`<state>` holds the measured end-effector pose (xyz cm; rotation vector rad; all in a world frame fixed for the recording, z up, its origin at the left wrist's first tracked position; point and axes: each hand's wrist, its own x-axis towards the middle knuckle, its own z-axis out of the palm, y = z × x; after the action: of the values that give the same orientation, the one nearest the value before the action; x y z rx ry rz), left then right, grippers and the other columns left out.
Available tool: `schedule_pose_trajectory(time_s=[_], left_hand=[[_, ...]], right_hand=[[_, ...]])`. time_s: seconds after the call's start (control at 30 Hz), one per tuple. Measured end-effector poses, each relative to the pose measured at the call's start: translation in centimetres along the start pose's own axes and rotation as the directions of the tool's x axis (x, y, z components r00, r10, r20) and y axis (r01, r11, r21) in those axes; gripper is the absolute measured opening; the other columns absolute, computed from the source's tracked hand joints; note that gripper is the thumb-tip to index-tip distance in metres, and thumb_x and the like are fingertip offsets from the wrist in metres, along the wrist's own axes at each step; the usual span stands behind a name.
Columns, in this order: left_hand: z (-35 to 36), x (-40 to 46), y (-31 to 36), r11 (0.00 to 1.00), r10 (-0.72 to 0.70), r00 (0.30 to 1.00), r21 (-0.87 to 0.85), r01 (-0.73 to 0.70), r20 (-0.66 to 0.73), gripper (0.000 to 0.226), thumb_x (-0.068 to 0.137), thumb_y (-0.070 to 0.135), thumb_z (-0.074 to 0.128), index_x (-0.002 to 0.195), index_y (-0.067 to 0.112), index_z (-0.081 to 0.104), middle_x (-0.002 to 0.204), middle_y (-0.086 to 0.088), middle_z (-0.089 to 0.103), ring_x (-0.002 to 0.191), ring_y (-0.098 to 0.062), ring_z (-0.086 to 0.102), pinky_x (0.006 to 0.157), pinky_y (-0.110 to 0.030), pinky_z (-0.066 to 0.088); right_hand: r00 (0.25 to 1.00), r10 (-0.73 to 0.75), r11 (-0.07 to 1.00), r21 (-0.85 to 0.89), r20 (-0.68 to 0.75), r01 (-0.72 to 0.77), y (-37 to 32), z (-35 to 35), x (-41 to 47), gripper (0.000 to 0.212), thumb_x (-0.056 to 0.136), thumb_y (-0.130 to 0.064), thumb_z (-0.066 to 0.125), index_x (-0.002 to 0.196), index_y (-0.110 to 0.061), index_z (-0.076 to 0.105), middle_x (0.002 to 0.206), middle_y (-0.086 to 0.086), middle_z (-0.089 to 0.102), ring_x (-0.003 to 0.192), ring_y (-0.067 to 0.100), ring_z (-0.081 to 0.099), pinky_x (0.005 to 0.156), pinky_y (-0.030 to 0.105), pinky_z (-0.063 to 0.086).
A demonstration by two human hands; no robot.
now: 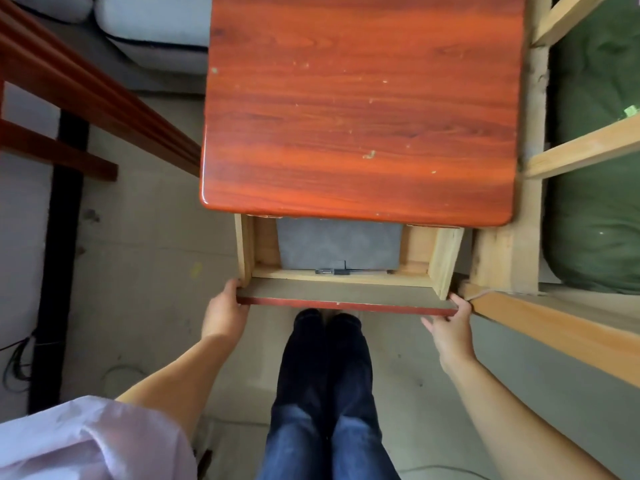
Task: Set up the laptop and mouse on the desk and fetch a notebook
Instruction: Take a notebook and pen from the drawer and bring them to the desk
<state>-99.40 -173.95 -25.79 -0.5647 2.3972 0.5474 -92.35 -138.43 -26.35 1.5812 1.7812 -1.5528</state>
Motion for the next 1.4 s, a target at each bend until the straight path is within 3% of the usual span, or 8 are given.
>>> schedule_pose_trajectory(time_s=[0.2, 0.4, 0.53, 0.63, 0.7, 0.8, 1.03, 1.4], left_hand=[[2.2, 1.7, -0.2, 0.999, 0.004, 0.997, -0.04, -0.001, 0.08, 0.03, 0.087, 0.01, 0.05, 0.115, 0.018, 0.044, 0.107, -0.012, 0.065, 0.095, -0.035, 0.061, 0.076, -0.035, 0.046], [2.5, 2.1, 0.2, 0.996, -0.009, 0.987, -0.083, 0.022, 0.158, 0.049, 0.082, 0.001, 0.05, 0.128, 0.012, 0.039, 0.123, -0.017, 0.05, 0.106, -0.036, 0.055, 0.087, -0.04, 0.046], [1.8, 0.4, 2.1, 0.994, -0.102, 0.994, -0.034, 0.103, 0.037, 0.068, 0.08, -0.003, 0.046, 0.143, 0.01, 0.022, 0.137, -0.018, 0.033, 0.124, -0.039, 0.038, 0.101, -0.048, 0.038], [1.2, -1.4, 4.3, 0.994, -0.072, 0.976, -0.095, 0.054, -0.208, 0.054, 0.076, -0.003, 0.051, 0.128, 0.002, 0.039, 0.123, -0.023, 0.043, 0.116, -0.042, 0.041, 0.092, -0.051, 0.038], [1.4, -1.7, 5.4, 0.991, 0.043, 0.98, -0.119, -0.067, -0.195, 0.045, 0.076, -0.003, 0.052, 0.119, 0.0, 0.045, 0.114, -0.021, 0.047, 0.11, -0.039, 0.044, 0.091, -0.047, 0.038], [1.8, 0.1, 7.5, 0.95, 0.129, 0.989, -0.275, -0.146, -0.079, 0.045, 0.08, 0.0, 0.052, 0.124, 0.005, 0.044, 0.121, -0.016, 0.049, 0.115, -0.032, 0.048, 0.098, -0.044, 0.042], [3.4, 6.6, 10.6, 0.88, -0.058, 0.998, -0.47, 0.06, 0.019, 0.058, 0.085, 0.015, 0.055, 0.138, 0.011, 0.031, 0.135, -0.015, 0.051, 0.124, -0.033, 0.049, 0.101, -0.041, 0.042], [1.7, 7.4, 10.4, 0.797, 0.041, 0.971, -0.594, 0.11, 0.235, 0.069, 0.076, 0.04, 0.073, 0.134, 0.015, 0.044, 0.138, -0.006, 0.052, 0.126, -0.025, 0.05, 0.106, -0.041, 0.042]], right_hand=[[0.989, 0.118, 0.962, 0.235, 0.094, -0.137, 0.6, 1.5, 1.8, 0.067, 0.086, 0.006, 0.054, 0.138, -0.029, 0.029, 0.135, 0.005, 0.047, 0.116, 0.022, 0.054, 0.09, 0.037, 0.049], [0.98, 0.192, 0.901, 0.385, 0.055, -0.198, 0.3, 2.2, 1.7, 0.07, 0.087, 0.017, 0.034, 0.141, -0.027, 0.026, 0.137, 0.009, 0.048, 0.112, 0.025, 0.056, 0.094, 0.044, 0.048], [0.957, 0.284, 0.952, 0.134, -0.051, -0.275, -1.9, 3.5, -0.2, 0.052, 0.092, 0.0, 0.036, 0.14, -0.013, 0.021, 0.124, 0.018, 0.056, 0.092, 0.03, 0.064, 0.082, 0.041, 0.053], [0.986, 0.165, 0.951, -0.264, -0.01, -0.162, -3.3, 5.5, -3.0, 0.063, 0.093, -0.011, 0.043, 0.145, -0.011, 0.007, 0.093, 0.014, 0.063, 0.082, 0.03, 0.065, 0.066, 0.037, 0.052], [0.986, -0.077, 0.801, -0.579, 0.151, 0.151, -3.5, 7.1, -4.5, 0.059, 0.093, -0.017, 0.042, 0.145, -0.014, 0.014, 0.09, 0.006, 0.063, 0.079, 0.023, 0.063, 0.06, 0.032, 0.047], [0.804, -0.35, 0.45, -0.666, 0.48, 0.594, -3.7, 10.1, -4.4, 0.039, 0.091, -0.013, 0.042, 0.129, -0.017, 0.046, 0.118, 0.003, 0.06, 0.108, 0.024, 0.056, 0.088, 0.036, 0.046], [0.603, -0.357, -0.056, -0.661, 0.714, 0.749, -3.1, 14.8, 1.1, 0.048, 0.079, 0.0, 0.05, 0.125, -0.015, 0.045, 0.123, 0.006, 0.047, 0.116, 0.027, 0.04, 0.097, 0.04, 0.032], [0.53, -0.447, -0.078, -0.622, 0.721, 0.78, -4.2, 11.7, -0.4, 0.034, 0.073, 0.006, 0.06, 0.1, -0.012, 0.051, 0.099, 0.007, 0.062, 0.099, 0.03, 0.054, 0.093, 0.04, 0.039]])
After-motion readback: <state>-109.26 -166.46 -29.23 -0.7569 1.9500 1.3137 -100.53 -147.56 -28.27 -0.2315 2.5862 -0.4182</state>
